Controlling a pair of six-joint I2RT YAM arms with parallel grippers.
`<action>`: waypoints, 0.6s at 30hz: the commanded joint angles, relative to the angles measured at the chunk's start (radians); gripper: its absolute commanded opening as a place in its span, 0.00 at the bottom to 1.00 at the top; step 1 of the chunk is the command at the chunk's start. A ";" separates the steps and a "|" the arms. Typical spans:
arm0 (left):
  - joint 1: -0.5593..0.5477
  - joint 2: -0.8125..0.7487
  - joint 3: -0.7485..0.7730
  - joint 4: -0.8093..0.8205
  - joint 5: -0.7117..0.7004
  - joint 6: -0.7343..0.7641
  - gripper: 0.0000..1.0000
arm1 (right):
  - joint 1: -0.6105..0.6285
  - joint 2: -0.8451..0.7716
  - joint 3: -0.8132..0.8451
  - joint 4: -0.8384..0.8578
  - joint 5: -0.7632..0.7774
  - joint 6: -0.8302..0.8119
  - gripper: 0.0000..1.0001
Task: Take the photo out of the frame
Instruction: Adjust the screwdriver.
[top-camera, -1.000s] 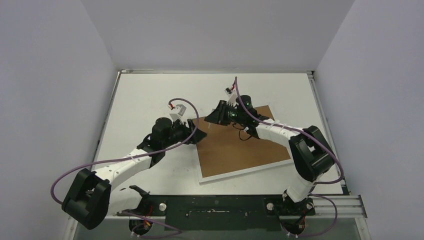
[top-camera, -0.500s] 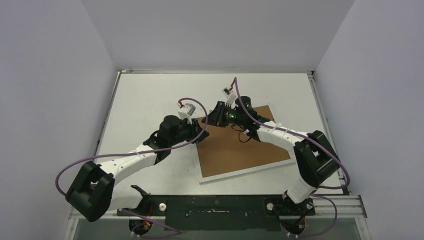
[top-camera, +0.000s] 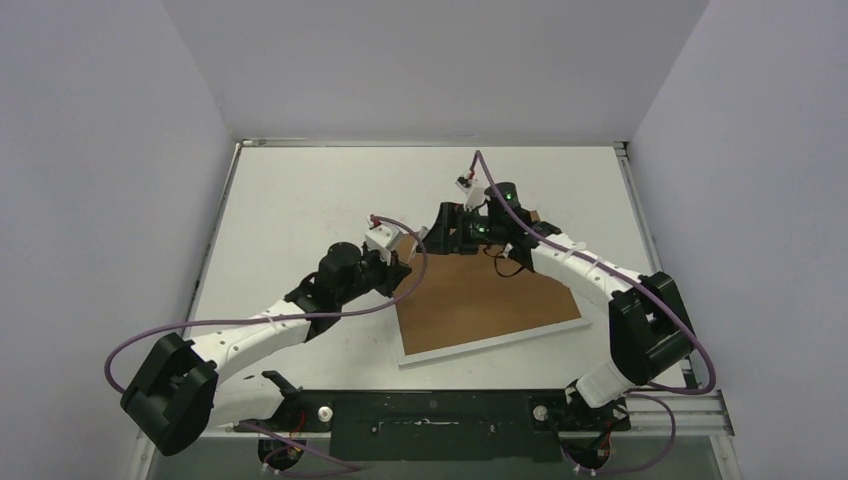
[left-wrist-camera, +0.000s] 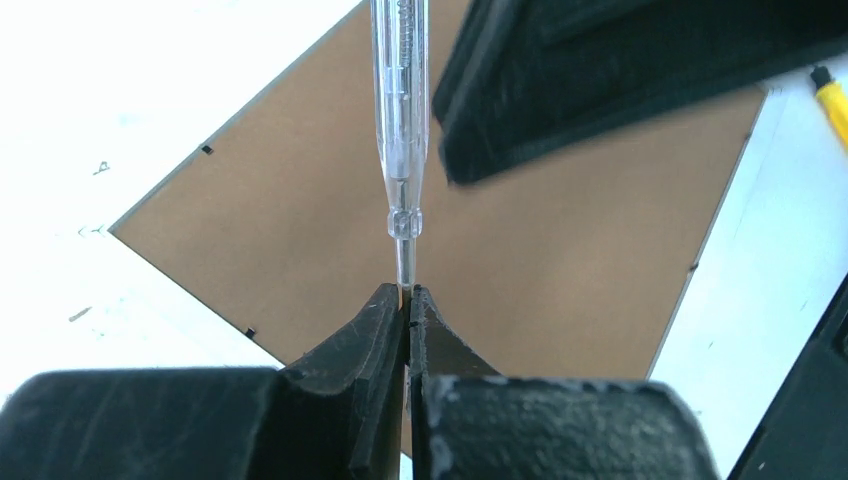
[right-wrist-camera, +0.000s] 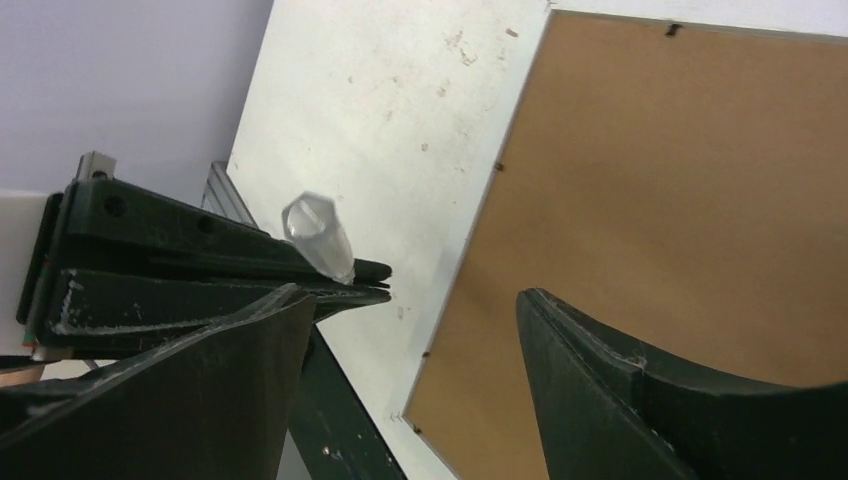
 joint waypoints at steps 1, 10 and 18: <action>-0.026 -0.031 -0.029 0.056 0.035 0.144 0.00 | -0.064 -0.033 0.136 -0.318 -0.097 -0.194 0.76; -0.092 0.003 -0.040 0.054 0.125 0.320 0.00 | -0.063 -0.010 0.179 -0.511 -0.153 -0.246 0.65; -0.153 0.052 0.019 -0.030 0.115 0.399 0.00 | 0.020 0.035 0.205 -0.566 -0.134 -0.289 0.56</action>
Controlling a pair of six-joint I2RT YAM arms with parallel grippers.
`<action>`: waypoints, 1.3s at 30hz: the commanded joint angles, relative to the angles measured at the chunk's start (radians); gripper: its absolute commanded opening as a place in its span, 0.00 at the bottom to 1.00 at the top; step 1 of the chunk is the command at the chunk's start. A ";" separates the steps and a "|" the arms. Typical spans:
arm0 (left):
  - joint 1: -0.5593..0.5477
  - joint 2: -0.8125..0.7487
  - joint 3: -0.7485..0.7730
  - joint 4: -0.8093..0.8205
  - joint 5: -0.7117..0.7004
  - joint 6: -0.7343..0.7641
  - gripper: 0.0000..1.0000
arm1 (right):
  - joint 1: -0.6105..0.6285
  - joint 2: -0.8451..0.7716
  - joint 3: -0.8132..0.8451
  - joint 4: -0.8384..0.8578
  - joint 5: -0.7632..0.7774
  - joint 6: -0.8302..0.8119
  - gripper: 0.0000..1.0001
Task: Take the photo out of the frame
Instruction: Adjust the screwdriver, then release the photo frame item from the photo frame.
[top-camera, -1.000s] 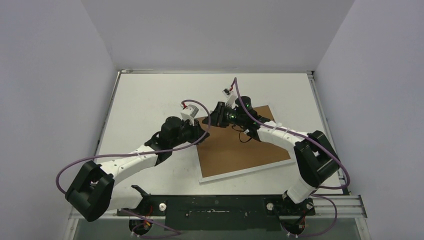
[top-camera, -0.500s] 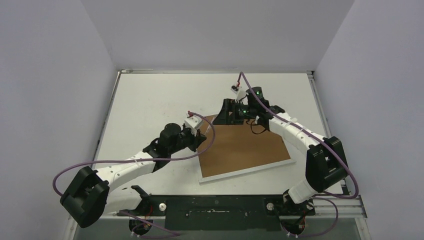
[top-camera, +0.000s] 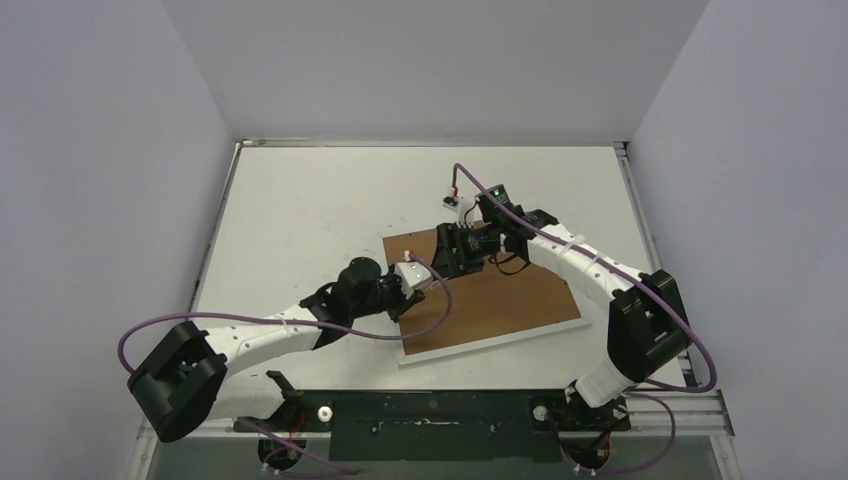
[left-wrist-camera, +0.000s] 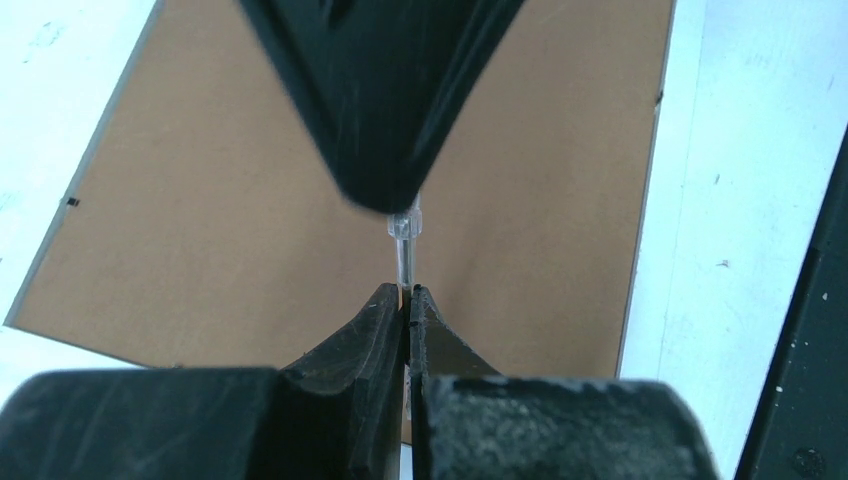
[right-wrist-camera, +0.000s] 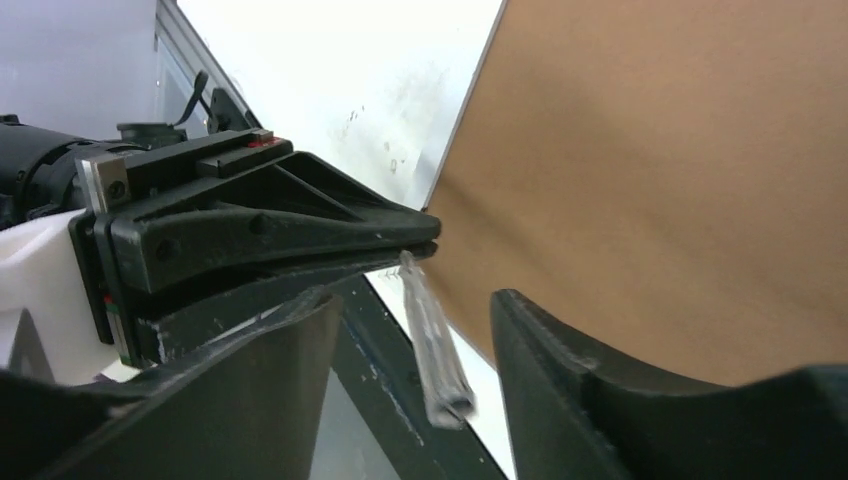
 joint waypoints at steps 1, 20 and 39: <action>-0.026 0.011 0.063 -0.015 -0.002 0.066 0.00 | 0.034 0.022 0.045 -0.031 -0.010 -0.035 0.53; -0.049 0.009 0.058 0.004 -0.073 0.074 0.27 | -0.018 0.035 0.000 0.001 -0.052 0.001 0.05; 0.231 -0.120 0.087 -0.253 -0.385 -0.798 0.96 | -0.055 0.160 -0.137 0.729 -0.081 0.115 0.05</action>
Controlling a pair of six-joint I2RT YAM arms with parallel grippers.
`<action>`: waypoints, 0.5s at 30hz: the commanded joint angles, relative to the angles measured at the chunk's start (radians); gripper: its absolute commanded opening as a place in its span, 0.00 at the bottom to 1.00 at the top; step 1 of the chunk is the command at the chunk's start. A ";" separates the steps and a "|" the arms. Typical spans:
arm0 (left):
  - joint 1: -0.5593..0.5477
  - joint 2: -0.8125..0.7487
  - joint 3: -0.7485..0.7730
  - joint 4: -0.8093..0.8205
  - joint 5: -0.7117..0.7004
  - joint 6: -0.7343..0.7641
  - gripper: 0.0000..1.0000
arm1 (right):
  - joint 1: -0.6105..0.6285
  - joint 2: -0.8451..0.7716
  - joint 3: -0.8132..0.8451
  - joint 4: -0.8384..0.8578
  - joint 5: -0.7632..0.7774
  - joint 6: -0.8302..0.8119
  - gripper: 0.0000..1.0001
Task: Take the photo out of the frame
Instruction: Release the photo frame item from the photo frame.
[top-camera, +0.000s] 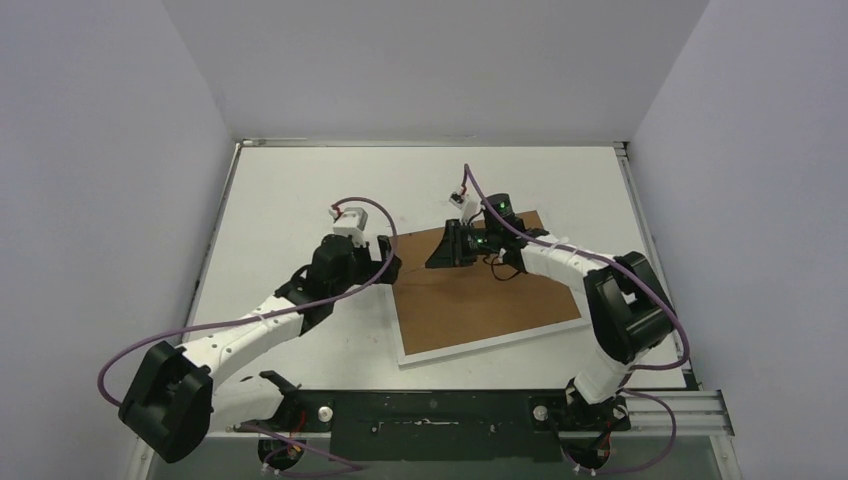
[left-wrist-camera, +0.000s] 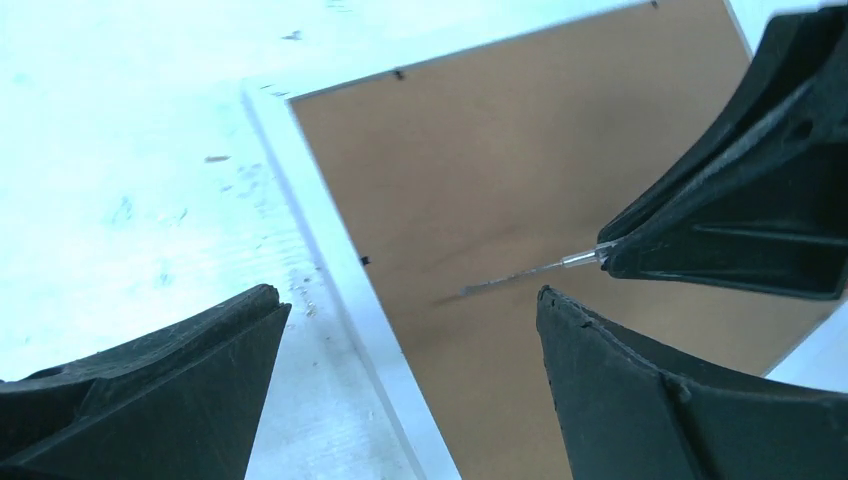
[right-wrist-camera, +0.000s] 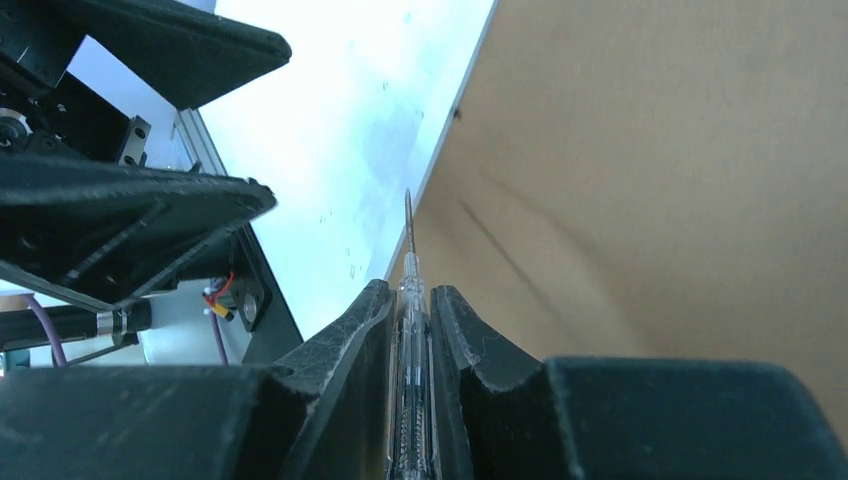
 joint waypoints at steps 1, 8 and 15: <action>0.074 -0.061 -0.002 -0.068 0.010 -0.243 0.97 | -0.019 0.090 0.072 0.227 -0.083 0.002 0.05; 0.120 -0.037 0.010 -0.150 0.076 -0.330 0.80 | -0.035 0.232 0.135 0.244 -0.138 -0.015 0.05; 0.167 0.015 -0.004 -0.121 0.175 -0.363 0.48 | -0.042 0.349 0.199 0.233 -0.202 0.035 0.05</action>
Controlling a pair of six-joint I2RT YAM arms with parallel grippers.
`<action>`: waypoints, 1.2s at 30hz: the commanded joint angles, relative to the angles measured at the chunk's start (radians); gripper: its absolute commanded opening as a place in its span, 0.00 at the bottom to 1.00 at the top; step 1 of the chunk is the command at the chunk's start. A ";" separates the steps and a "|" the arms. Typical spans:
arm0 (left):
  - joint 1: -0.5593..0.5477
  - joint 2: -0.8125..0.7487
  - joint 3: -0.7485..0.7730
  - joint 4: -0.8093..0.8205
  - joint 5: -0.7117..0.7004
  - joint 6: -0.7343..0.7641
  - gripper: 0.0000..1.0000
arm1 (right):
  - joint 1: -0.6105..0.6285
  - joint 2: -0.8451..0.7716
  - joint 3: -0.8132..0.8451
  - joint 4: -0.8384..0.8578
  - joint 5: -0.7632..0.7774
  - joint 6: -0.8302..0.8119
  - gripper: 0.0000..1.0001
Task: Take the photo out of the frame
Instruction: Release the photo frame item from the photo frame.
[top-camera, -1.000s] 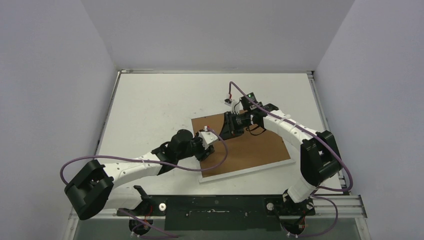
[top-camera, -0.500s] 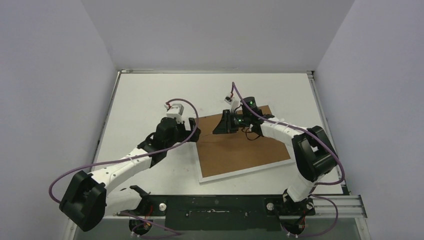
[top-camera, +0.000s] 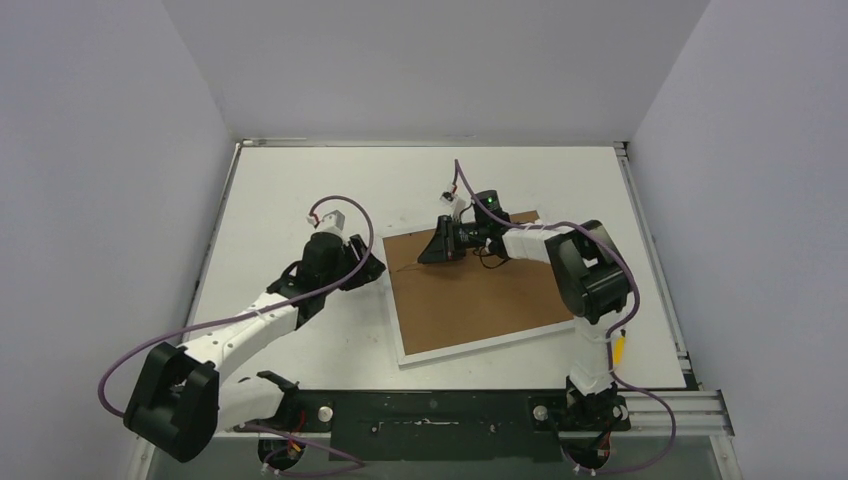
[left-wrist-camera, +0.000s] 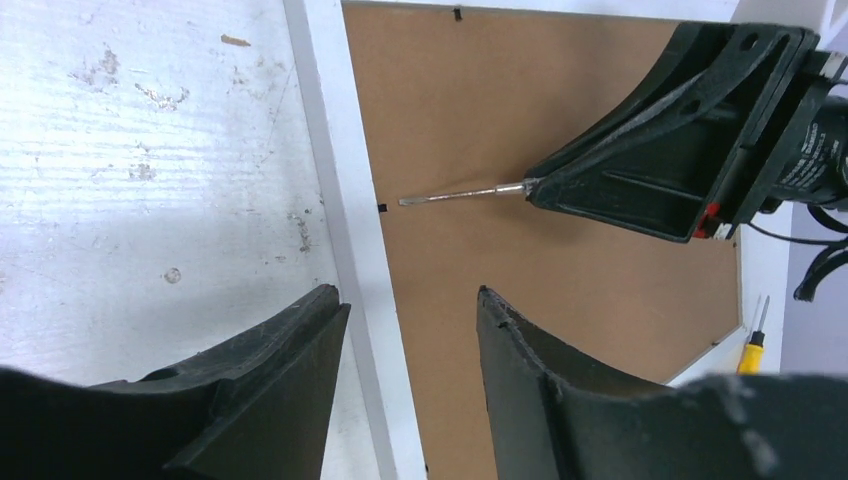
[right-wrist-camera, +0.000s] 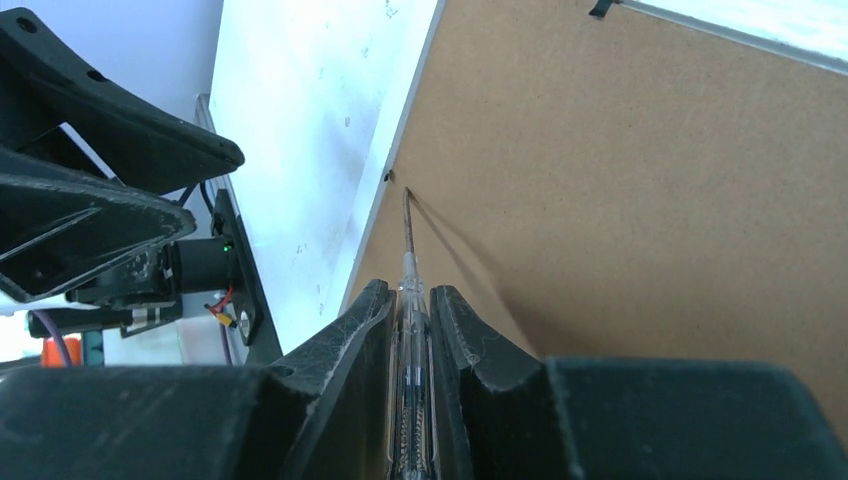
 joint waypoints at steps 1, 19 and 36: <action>0.029 0.049 0.005 0.042 0.084 -0.047 0.45 | -0.006 0.041 0.058 0.069 -0.071 0.020 0.05; 0.140 0.244 0.029 0.144 0.234 -0.030 0.31 | -0.004 0.120 0.084 0.070 -0.113 0.053 0.05; 0.157 0.355 0.062 0.214 0.296 -0.031 0.26 | 0.019 0.147 0.105 0.071 -0.107 0.059 0.05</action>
